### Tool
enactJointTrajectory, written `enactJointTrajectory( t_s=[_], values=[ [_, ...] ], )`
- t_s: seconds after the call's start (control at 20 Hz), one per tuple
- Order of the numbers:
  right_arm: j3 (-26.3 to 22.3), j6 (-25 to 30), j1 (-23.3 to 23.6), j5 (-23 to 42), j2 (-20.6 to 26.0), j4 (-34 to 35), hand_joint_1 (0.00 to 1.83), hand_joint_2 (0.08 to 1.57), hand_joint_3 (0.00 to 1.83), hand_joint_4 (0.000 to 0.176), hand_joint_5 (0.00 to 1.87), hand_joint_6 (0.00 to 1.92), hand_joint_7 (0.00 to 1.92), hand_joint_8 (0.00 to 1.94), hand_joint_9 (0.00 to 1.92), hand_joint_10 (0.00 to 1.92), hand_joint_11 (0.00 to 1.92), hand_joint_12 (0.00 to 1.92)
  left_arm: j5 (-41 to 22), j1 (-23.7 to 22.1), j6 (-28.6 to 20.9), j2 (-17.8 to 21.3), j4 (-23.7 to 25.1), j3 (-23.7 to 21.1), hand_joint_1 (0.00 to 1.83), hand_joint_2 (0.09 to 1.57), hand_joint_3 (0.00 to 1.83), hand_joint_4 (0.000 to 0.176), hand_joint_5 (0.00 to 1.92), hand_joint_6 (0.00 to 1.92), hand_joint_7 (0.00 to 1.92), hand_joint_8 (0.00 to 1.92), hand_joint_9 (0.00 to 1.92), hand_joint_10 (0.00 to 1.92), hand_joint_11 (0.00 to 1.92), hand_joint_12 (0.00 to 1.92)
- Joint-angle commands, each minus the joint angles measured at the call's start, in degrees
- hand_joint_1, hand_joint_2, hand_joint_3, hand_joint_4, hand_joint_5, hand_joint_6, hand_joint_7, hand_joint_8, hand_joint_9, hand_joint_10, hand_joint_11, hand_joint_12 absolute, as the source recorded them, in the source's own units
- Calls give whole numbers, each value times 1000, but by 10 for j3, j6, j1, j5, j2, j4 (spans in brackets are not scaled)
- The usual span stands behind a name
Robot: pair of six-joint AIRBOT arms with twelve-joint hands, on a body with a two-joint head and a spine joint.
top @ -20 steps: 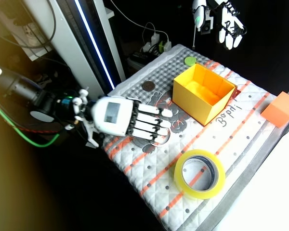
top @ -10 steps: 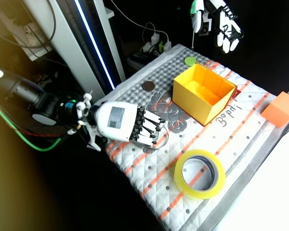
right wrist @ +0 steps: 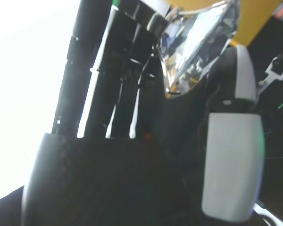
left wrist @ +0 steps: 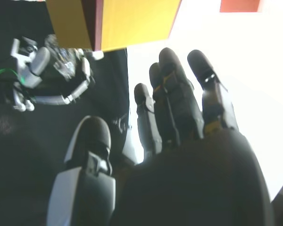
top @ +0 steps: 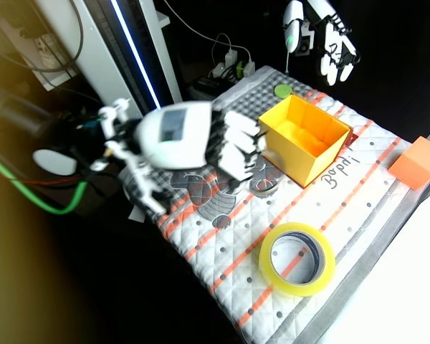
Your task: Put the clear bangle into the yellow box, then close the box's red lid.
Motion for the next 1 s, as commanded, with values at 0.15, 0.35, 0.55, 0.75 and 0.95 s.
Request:
enactJointTrajectory(
  t_s=[0.15,0.35,0.55,0.75,0.95],
  values=[
    [25,4,47,40,-43,-1,1274,1099,0,0,890,947,1175,822,1468,14,1239,618,-59,-14,-4,-7,8,10,358,1256,0,129,462,1,511,0,536,0,0,880],
    [30,4,58,31,-57,-10,1265,1104,0,0,882,996,1153,840,1461,5,1237,790,-48,-24,-4,-15,11,15,312,1271,1,114,502,2,541,2,563,4,9,883],
    [29,4,67,29,-57,-12,1264,1117,1,0,852,1038,1126,892,1447,8,1206,736,-46,-25,-5,-18,10,15,368,1267,0,105,517,2,559,3,584,6,17,910],
    [24,4,99,29,-56,-39,1250,1131,0,0,868,983,1059,1033,1416,3,1155,743,-43,-25,-5,-17,6,18,325,1274,3,102,512,5,559,6,581,10,14,897],
    [16,4,129,29,-57,-55,1219,1149,0,0,1053,810,806,1300,1045,345,596,1599,-42,-33,-5,-18,2,24,310,1280,0,102,548,2,557,0,546,2,0,908]
  ],
)
